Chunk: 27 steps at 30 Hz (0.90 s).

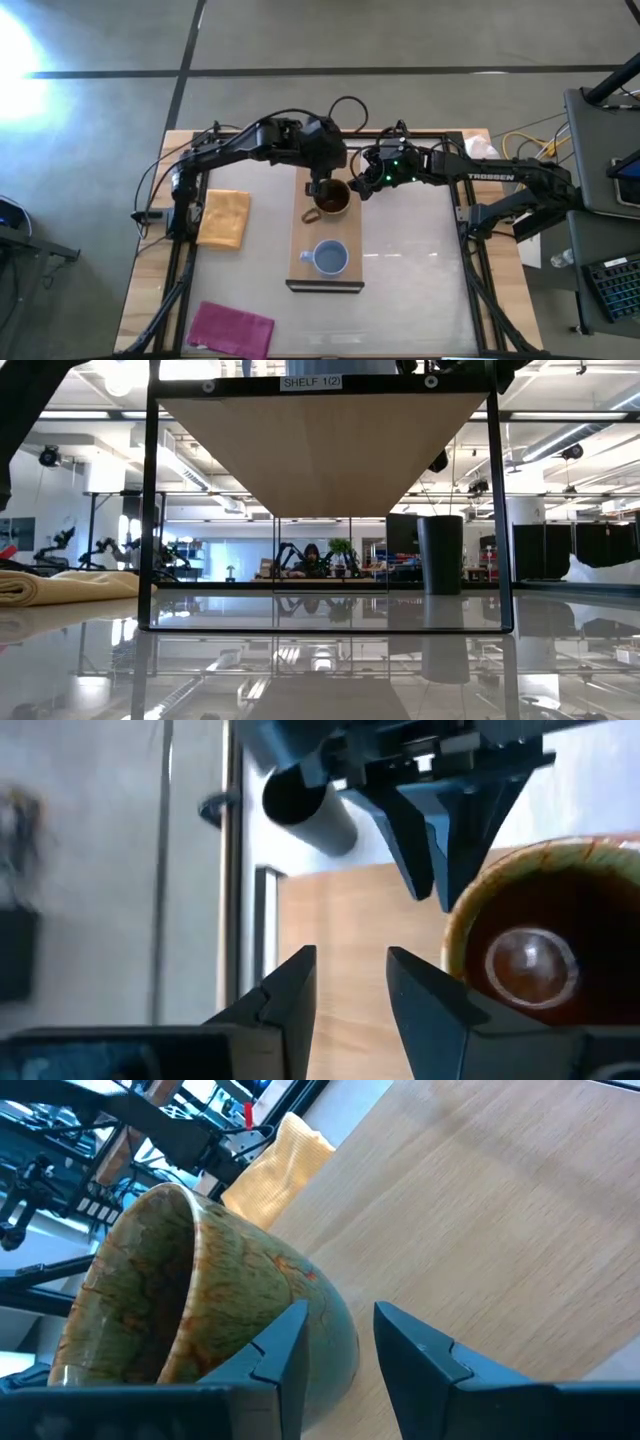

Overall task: Stack small to large cups/mugs on shelf
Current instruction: Put the green cup on the shelf

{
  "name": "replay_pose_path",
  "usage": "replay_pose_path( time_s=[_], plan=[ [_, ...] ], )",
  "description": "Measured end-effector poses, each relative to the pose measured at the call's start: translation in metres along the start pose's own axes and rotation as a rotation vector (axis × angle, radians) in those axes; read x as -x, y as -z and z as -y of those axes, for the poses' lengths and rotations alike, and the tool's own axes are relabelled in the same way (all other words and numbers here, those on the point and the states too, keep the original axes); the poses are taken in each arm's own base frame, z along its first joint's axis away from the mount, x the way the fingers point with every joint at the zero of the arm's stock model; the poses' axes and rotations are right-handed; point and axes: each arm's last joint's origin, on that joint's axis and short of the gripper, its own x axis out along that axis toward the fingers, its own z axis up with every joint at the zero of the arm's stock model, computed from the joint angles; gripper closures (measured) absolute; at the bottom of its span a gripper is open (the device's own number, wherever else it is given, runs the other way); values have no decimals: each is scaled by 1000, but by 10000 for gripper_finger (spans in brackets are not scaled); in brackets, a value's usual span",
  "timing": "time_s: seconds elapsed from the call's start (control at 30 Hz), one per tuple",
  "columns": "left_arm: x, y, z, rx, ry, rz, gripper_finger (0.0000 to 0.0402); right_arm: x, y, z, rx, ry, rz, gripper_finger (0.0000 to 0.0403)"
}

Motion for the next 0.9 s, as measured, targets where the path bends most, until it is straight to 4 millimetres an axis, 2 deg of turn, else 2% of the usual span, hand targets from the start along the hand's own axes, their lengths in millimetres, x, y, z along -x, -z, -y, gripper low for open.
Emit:
replay_pose_path(
  time_s=[0.1, 0.2, 0.63, 0.9],
  plan=[
    [6, 8, -1, 126, 17, -50, 292, 0, 0, 0, 0, 2, -1, 294],
    [8, 16, 1, 176, 35, -131, 292, 0, 1, 1, 1, 13, -14, 294],
    [-13, 26, 10, 183, 66, -249, 292, -1, 8, -2, 4, -8, -70, 294],
    [-16, 21, 11, 201, 121, -194, 292, -2, 14, -8, 18, -33, -103, 294]
  ],
)
